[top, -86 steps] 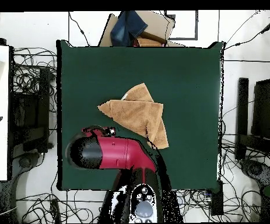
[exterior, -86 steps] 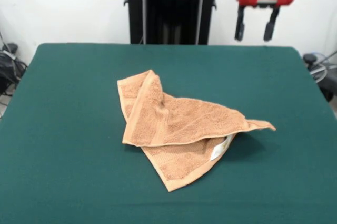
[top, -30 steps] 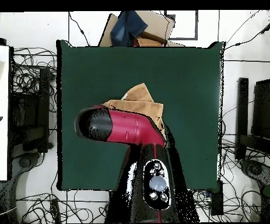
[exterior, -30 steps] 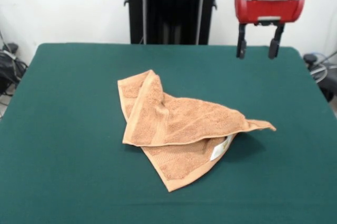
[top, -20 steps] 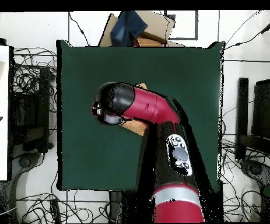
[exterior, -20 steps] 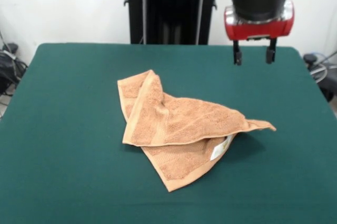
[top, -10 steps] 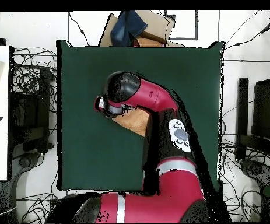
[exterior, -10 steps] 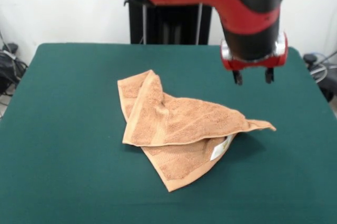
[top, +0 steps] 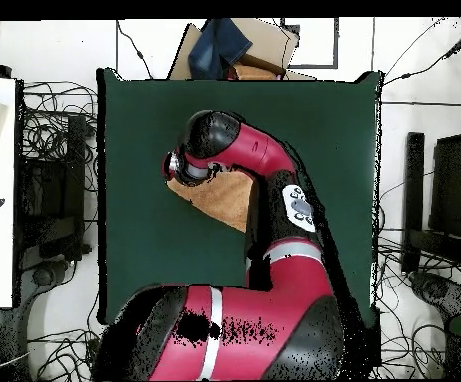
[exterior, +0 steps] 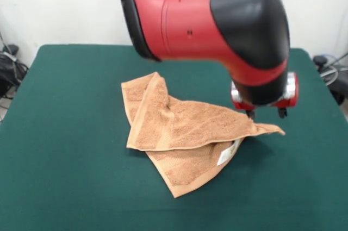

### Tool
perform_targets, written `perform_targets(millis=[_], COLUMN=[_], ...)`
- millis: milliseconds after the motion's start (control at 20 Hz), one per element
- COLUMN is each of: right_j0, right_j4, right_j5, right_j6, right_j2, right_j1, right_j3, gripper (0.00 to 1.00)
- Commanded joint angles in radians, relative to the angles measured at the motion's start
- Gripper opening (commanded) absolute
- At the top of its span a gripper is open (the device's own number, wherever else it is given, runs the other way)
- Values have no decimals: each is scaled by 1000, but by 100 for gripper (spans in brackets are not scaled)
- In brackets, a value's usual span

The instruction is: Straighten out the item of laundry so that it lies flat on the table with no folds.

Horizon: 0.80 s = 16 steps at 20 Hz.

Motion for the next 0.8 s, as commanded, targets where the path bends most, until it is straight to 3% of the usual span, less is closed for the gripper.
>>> perform_targets(millis=[50, 250, 550, 800], right_j0=[11, 12, 17, 23], right_j4=[51, 63, 46, 42], right_j5=[70, 83, -38, -66], right_j6=[190, 197, 155, 156], right_j2=[79, 80, 75, 56], right_j1=[172, 264, 374, 448], right_j3=[-109, -180, -254, -305], gripper=[100, 100, 100, 100])
